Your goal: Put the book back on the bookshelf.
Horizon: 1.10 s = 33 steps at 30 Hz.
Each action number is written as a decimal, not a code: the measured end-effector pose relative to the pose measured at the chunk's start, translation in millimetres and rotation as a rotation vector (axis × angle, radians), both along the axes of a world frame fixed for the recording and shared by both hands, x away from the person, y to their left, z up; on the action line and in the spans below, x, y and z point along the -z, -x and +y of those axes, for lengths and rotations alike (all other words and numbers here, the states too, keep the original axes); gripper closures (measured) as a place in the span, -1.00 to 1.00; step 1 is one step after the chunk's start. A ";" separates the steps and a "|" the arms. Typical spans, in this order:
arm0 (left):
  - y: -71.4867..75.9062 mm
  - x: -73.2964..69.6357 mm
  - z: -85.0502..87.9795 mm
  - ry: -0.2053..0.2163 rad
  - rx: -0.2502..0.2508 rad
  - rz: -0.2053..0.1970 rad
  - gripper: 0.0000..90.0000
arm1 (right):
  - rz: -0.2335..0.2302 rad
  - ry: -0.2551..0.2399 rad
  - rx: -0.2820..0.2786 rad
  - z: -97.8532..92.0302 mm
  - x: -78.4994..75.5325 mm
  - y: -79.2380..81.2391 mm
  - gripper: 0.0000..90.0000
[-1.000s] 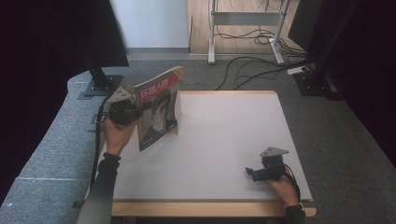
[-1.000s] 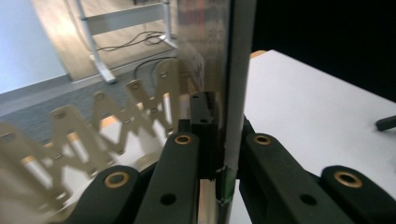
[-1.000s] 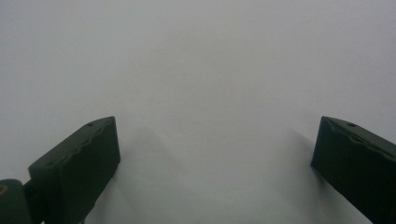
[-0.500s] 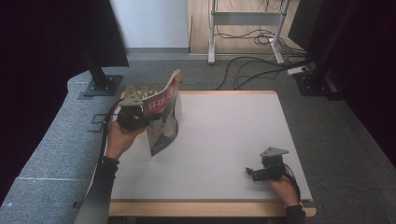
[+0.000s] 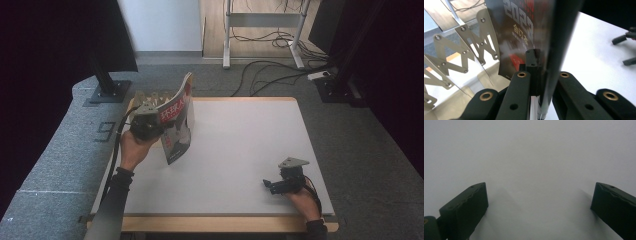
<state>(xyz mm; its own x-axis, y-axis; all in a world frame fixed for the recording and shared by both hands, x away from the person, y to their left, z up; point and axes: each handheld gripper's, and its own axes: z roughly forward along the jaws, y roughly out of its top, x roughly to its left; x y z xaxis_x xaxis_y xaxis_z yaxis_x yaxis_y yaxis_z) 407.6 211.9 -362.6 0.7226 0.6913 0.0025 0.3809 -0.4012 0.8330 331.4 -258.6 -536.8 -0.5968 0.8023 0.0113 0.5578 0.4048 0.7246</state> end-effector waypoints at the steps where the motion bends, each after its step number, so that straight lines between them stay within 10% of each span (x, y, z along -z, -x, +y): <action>1: -1.7 0.1 -1.4 -0.005 -0.009 -0.006 0.93 | 0.000 0.000 0.000 0.0 0.0 0.0 -0.99; 12: -3.0 3.7 -25.0 -0.078 -0.054 -0.096 0.81 | -0.002 0.001 -0.001 -0.1 0.1 -0.1 -0.99; 28: 15.1 9.8 -41.8 -0.087 0.033 -0.087 -0.18 | 0.001 -0.001 0.001 0.0 0.0 0.1 -0.99; 33: 18.2 12.2 -37.4 -0.097 0.032 -0.100 0.02 | 0.000 -0.002 0.003 0.2 0.1 0.2 -0.99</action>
